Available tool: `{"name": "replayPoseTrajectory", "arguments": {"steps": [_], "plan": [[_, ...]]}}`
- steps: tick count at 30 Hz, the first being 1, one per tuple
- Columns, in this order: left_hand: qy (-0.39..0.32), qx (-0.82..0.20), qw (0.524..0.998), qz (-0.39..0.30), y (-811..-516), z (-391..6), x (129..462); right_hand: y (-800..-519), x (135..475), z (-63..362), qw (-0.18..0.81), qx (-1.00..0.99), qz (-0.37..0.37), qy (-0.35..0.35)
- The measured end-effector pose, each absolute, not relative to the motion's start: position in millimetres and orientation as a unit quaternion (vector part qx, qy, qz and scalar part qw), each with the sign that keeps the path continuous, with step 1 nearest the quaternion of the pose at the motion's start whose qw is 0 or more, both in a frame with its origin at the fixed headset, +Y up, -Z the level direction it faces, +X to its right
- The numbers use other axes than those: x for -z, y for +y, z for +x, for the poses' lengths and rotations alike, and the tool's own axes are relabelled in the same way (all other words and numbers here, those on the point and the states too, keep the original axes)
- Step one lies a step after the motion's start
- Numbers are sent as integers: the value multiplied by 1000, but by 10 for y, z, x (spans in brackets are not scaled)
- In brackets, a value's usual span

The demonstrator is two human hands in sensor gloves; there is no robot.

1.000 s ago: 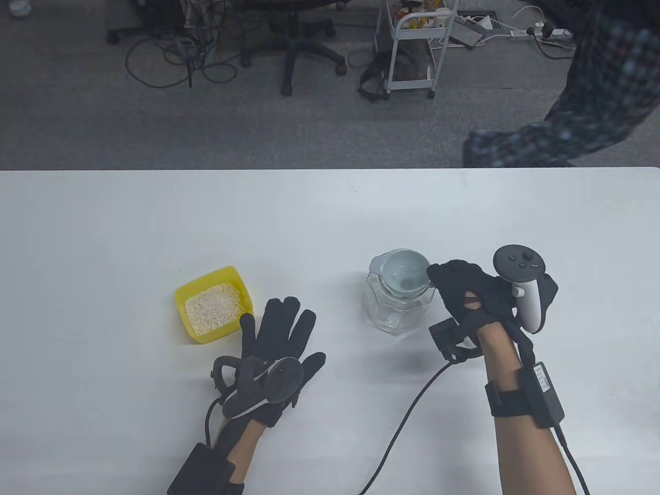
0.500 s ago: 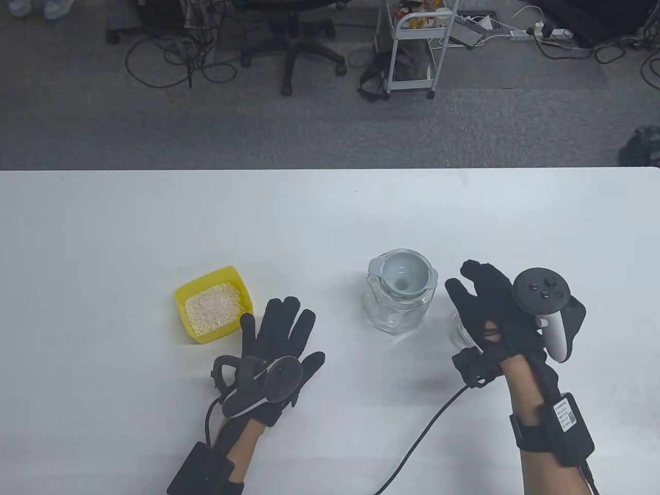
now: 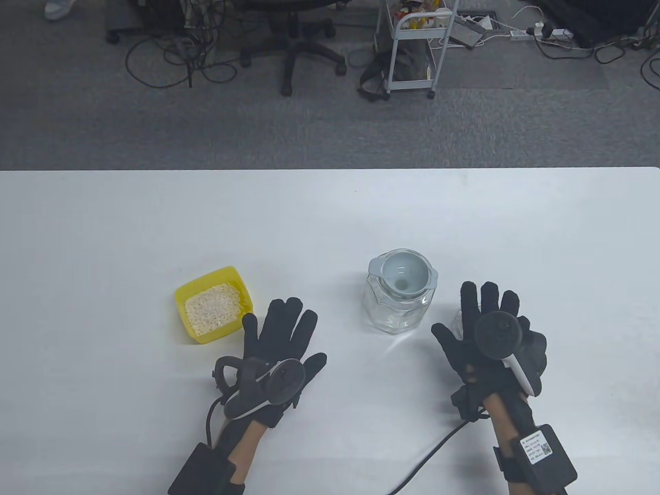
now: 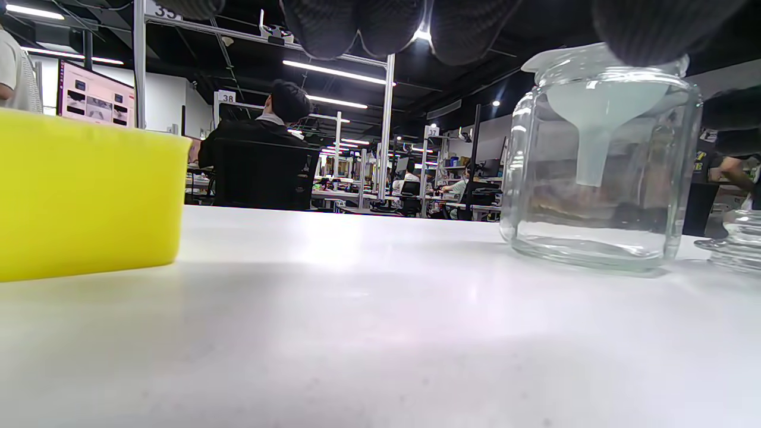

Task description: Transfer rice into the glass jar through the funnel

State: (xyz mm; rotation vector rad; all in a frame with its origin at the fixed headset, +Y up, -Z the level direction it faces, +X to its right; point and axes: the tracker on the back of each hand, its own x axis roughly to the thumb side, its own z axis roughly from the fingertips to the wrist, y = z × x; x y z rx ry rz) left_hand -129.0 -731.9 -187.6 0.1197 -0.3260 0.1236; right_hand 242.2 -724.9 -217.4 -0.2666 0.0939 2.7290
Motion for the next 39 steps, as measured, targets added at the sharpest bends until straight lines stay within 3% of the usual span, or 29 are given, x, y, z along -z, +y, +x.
{"name": "replayPoseTrajectory", "arguments": {"steps": [6, 8, 13, 20, 25, 27, 34, 39], "plan": [[-131, -60, 987, 74, -7286, -1413, 1891, -7333, 2168, 2403, 167, -980, -97, 57], [-111, -79, 983, 123, -7257, -1500, 1871, -7336, 2166, 2410, 169, -979, -98, 55], [8, -106, 973, 205, -7124, -1870, 1871, -7342, 2146, 2428, 166, -979, -103, 52], [140, -95, 962, 215, -7065, -2365, 1870, -7328, 2147, 2430, 163, -980, -101, 49], [237, -120, 955, 129, -7210, -2685, 1924, -7323, 2141, 2428, 161, -981, -100, 47], [258, -180, 948, 50, -7323, -2808, 1945, -7335, 2147, 2417, 156, -982, -98, 51], [294, -221, 930, -22, -7510, -2783, 2097, -7362, 2159, 2419, 139, -982, -108, 75], [332, -265, 905, -30, -7585, -2821, 2127, -7346, 2157, 2438, 141, -981, -114, 73]]}}
